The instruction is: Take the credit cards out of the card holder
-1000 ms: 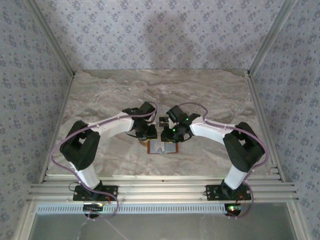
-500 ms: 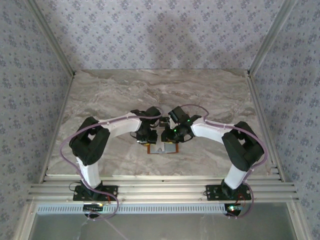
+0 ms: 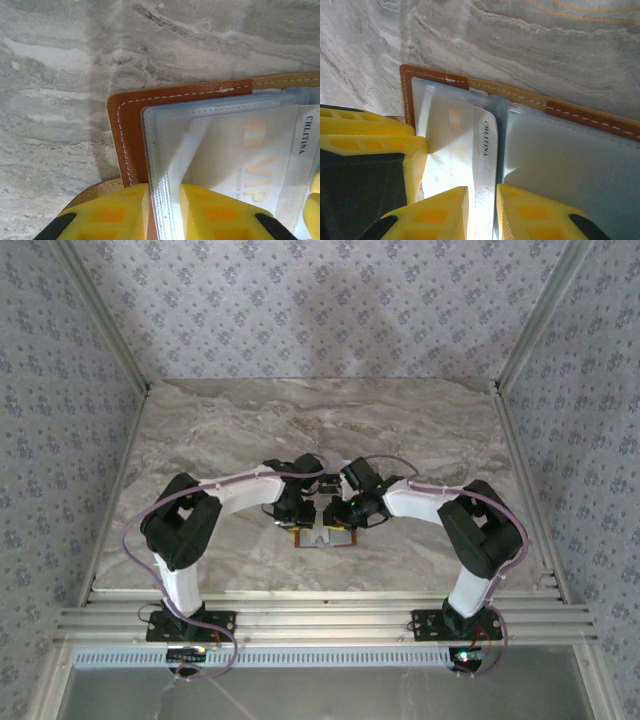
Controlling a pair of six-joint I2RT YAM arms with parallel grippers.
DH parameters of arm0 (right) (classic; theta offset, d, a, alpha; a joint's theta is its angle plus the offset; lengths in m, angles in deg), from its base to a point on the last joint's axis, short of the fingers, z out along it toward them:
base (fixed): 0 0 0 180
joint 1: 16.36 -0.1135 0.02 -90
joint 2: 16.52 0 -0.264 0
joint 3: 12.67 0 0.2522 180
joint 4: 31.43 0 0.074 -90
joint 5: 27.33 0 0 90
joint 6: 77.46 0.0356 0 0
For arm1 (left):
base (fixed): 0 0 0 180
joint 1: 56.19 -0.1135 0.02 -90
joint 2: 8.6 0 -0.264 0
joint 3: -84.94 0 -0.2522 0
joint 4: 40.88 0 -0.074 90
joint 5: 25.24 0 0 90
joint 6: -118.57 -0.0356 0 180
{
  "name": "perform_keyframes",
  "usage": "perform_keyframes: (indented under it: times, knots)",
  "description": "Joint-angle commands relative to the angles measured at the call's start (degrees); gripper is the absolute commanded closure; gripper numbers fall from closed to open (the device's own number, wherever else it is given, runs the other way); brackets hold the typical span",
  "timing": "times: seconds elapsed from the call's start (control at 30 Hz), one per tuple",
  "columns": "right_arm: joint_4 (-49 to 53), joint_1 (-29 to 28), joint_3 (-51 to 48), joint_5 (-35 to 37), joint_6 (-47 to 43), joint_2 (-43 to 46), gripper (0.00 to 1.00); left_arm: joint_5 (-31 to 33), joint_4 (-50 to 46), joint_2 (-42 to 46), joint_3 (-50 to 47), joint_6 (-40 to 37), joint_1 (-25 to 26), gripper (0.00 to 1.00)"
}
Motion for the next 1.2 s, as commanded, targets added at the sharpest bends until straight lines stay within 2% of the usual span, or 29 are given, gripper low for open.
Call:
perform_keyframes:
  times: [0.0, 0.23, 0.63, 0.93, 1.17]
  knots:
    - [-1.97, 0.53, -0.95, -1.97, 1.03, -1.44, 0.76, 1.54, -3.66, -2.31, -0.35, -0.85, 0.66, 0.76]
    - [-0.63, 0.60, -0.79, -0.59, 0.36, -2.55, 0.76, 1.48, -4.05, -2.31, -0.31, -0.86, 0.74, 0.76]
    - [-6.69, 0.87, -2.35, -5.22, 2.91, -4.07, 0.79, 1.36, -4.44, -2.75, 0.11, -1.00, 1.03, 0.76]
    - [-7.88, 1.12, -3.13, -5.78, 3.46, -5.06, 0.81, 1.77, -4.66, -2.49, 0.13, -0.86, 1.37, 0.76]
    - [-7.63, 1.31, -3.77, -5.20, 3.41, -4.42, 0.90, 1.81, -4.73, -2.25, 0.14, -0.77, 1.41, 0.77]
